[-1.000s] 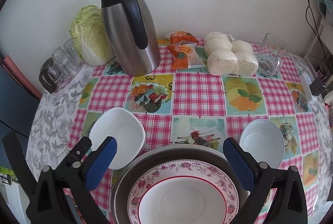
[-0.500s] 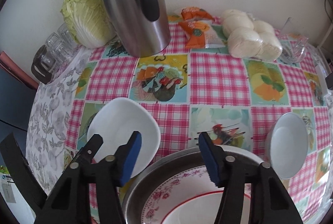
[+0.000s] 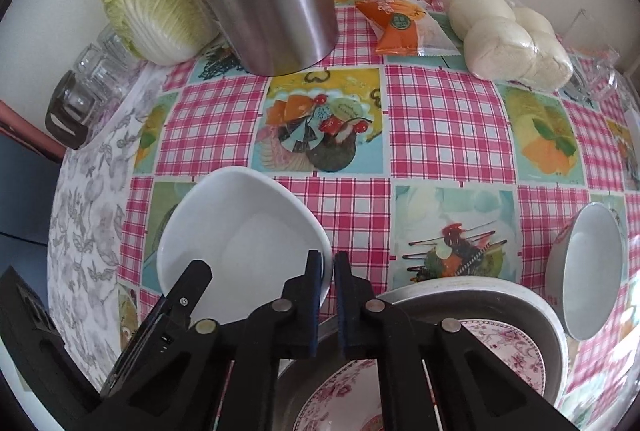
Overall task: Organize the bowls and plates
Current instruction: 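Close both grippers on the square bowl rim and lift it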
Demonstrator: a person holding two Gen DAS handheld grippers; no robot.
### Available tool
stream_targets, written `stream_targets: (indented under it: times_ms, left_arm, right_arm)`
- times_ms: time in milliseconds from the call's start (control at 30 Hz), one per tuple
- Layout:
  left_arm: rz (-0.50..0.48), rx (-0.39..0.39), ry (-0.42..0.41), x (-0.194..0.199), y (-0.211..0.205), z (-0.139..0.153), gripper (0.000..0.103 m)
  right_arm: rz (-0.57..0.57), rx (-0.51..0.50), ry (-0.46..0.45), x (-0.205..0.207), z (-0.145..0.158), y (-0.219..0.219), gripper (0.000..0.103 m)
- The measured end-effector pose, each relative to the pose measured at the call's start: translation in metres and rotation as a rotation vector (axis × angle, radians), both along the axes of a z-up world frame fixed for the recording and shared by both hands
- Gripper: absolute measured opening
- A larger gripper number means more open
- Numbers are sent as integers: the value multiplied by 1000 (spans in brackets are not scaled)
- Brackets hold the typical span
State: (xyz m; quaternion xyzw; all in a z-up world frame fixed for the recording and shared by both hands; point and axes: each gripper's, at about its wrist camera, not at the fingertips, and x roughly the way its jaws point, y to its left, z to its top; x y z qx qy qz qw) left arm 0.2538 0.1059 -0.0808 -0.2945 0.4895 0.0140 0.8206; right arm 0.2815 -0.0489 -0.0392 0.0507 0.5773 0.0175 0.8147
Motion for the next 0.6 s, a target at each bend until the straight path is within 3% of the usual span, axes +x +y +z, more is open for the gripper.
stream_targets:
  times_ms: [600]
  left_arm:
    - [-27, 17, 14, 5, -13, -11, 28]
  right_arm:
    - [41, -85, 33, 10, -13, 12, 9]
